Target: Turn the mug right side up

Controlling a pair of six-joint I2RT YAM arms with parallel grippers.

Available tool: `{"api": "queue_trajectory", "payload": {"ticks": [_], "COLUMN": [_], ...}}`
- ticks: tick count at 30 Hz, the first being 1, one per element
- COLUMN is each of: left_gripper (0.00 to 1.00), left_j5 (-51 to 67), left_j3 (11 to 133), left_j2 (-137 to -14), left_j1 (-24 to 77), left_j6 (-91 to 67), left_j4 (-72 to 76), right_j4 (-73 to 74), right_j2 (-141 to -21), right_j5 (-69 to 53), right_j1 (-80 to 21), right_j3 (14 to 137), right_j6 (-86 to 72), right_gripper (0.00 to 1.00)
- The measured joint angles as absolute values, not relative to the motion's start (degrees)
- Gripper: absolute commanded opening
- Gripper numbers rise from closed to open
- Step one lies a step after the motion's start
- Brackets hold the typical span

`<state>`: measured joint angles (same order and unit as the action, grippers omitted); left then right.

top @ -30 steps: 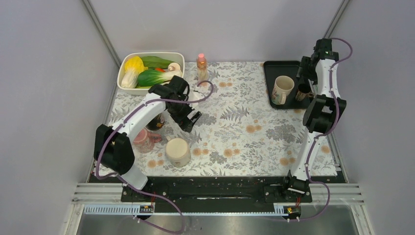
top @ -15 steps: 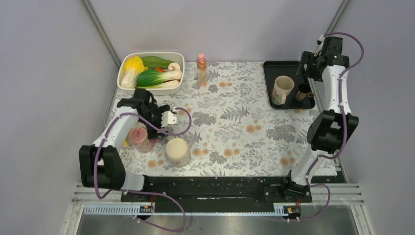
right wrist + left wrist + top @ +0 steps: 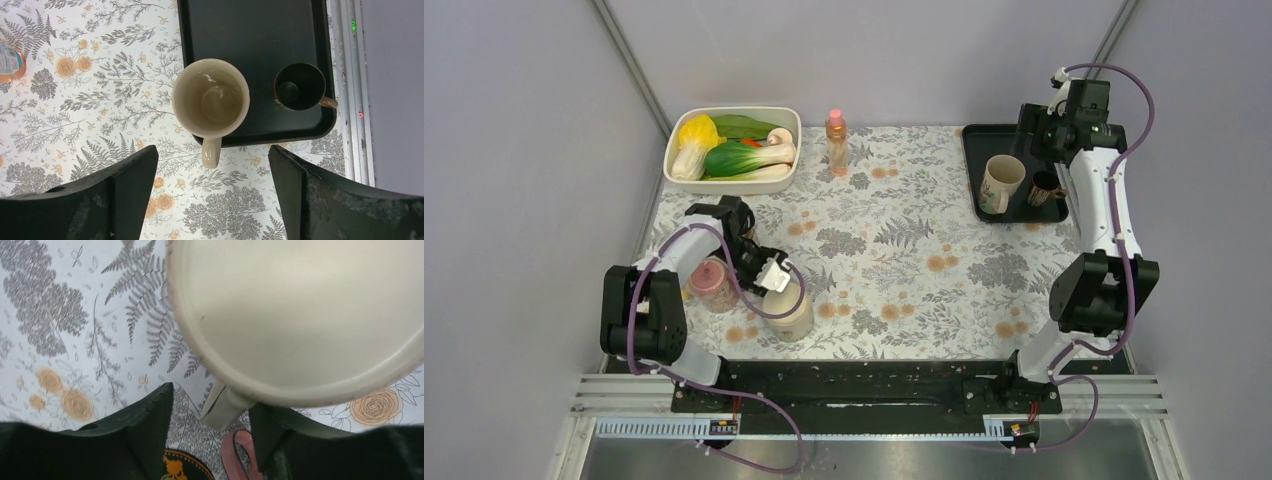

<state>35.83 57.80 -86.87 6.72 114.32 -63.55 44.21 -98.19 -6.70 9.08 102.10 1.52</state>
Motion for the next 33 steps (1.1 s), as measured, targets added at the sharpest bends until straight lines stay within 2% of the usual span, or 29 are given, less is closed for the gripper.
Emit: {"api": "queue_trajectory", "payload": {"ticks": [2, 3, 4, 5, 6, 12, 16, 24, 28, 33], "left_gripper": [0.49, 0.44, 0.31, 0.10, 0.00, 0.00, 0.00, 0.00, 0.00, 0.00], "left_j5": [35.86, 35.81, 35.68, 35.68, 35.55, 37.60, 39.13, 38.57, 39.07, 41.91], "left_j3": [56.97, 56.58, 56.18, 55.81, 55.33, 54.87, 55.13, 58.35, 62.94, 66.74], "left_j2": [-87.13, -87.29, -87.48, -87.57, -87.64, -87.88, -87.88, -87.72, -88.03, -88.71], "left_j1": [7.57, 7.90, 8.27, 8.60, 8.84, 9.98, 9.98, 10.02, 9.89, 9.80], "left_j6": [114.93, 115.13, 115.39, 115.50, 116.33, 113.43, 100.86, 48.29, 26.85, 8.21], "left_j4": [-63.59, -63.51, -63.51, -63.46, -63.37, -62.26, -59.18, -34.96, -28.03, -20.84], "right_j4": [44.07, 43.90, 43.81, 43.55, 43.44, 43.03, 42.76, 35.66, 26.81, 11.64], "right_j2": [-97.51, -97.23, -97.06, -96.84, -96.71, -96.36, -95.02, -89.08, -86.32, -83.64], "right_j5": [-6.76, -6.79, -6.76, -6.79, -6.76, -6.72, -6.72, -13.23, -19.79, -26.28], "right_j1": [8.86, 8.78, 8.75, 8.73, 8.69, 7.94, 5.76, -9.89, -16.40, -20.51], "right_j3": [101.51, 101.19, 100.95, 100.53, 100.22, 98.61, 97.14, 89.08, 81.69, 70.63], "right_j6": [1.54, 1.54, 1.54, 1.54, 1.52, 1.32, 0.54, -4.73, -11.16, -22.52], "right_gripper": [0.91, 0.91, 0.91, 0.91, 0.91, 0.91, 0.91, 0.91, 0.92, 0.94]}}
